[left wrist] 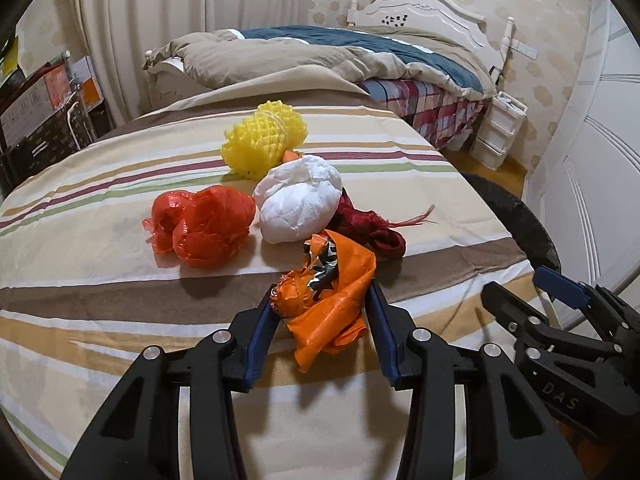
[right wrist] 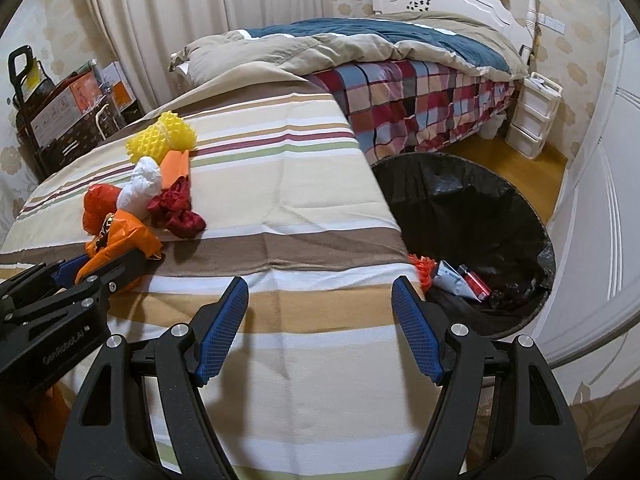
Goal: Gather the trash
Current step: 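Grasp the orange plastic bag with the left tool while the right tool grasps the dark red cloth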
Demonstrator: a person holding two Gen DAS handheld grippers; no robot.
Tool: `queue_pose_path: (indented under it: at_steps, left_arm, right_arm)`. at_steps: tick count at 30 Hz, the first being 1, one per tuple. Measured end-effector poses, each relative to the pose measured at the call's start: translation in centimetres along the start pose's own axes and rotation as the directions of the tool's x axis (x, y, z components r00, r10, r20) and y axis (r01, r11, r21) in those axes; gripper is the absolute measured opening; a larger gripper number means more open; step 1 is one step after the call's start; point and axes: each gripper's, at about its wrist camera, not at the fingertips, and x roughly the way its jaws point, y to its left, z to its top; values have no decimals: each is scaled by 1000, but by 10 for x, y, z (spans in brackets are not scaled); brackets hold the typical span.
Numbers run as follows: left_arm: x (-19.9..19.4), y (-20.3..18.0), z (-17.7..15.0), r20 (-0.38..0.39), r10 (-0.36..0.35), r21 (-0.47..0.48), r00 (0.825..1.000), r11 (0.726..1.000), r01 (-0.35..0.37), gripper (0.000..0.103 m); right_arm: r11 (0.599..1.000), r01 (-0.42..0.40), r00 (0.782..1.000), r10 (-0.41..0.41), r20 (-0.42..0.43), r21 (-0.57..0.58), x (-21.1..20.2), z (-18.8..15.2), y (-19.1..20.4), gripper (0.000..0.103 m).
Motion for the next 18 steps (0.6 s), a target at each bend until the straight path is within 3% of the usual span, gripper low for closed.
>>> queue_pose_path:
  at_steps: [6, 18]
  left_arm:
    - [-12, 11, -9, 8, 12, -4, 1000, 1000, -12, 45]
    - [-23, 73, -16, 8, 105, -103, 994, 989, -103, 45]
  right_arm:
    - [998, -35, 999, 35, -11, -54, 5, 3, 23, 72]
    - [986, -90, 995, 85, -44, -138, 33, 29, 73, 72]
